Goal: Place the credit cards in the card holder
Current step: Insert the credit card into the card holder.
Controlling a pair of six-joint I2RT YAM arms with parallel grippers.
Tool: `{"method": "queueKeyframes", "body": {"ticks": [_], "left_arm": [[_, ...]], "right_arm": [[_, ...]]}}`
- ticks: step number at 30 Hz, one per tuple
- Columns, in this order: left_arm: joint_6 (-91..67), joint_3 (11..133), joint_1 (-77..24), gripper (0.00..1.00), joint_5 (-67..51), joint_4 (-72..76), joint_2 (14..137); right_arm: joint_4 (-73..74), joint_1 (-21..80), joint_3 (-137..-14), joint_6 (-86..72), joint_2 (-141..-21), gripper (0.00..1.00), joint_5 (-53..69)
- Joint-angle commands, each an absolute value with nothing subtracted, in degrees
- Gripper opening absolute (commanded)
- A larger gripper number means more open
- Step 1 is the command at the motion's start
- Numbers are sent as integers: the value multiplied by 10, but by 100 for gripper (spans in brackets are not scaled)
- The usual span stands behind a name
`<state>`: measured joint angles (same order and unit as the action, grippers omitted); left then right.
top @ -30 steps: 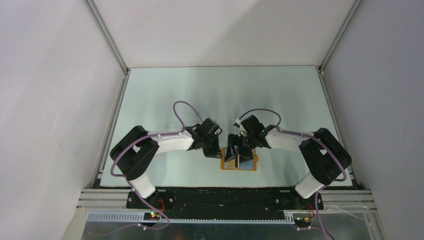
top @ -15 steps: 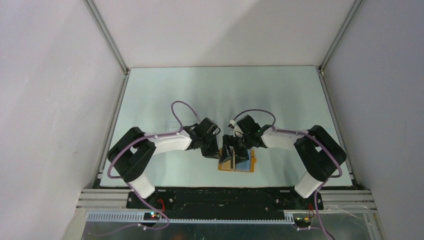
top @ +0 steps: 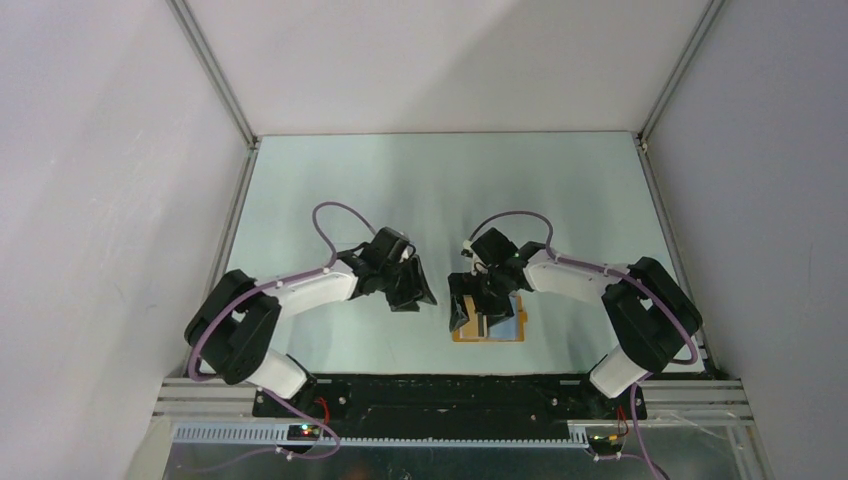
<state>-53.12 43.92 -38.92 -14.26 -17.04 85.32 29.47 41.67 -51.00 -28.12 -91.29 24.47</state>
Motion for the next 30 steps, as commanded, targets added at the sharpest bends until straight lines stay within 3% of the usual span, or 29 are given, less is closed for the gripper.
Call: {"method": "queueKeyframes", "body": {"ticks": [1,12,15,19,26,30], "left_arm": [[-510,450,-388,53,-186,-153,867],[-512,455,-396,55,-247,-90,886],[-554,424,-398,55,-281,13,910],[-570,415,-404,55,-285,43,945],[-574,401,-413,52,-237,-7,942],[-549,412,-422,52,-179,-95,903]], "right_arm": [[321,420,-534,-260,-906,95,229],[335,404,-565,-248,-932,98,281],[338,395,-566,-242,-937,99,289],[354,384,-570,-224,-950,99,288],[373,364,-573,-208,-907,98,277],[397,360,-573,-184,-915,89,241]]}}
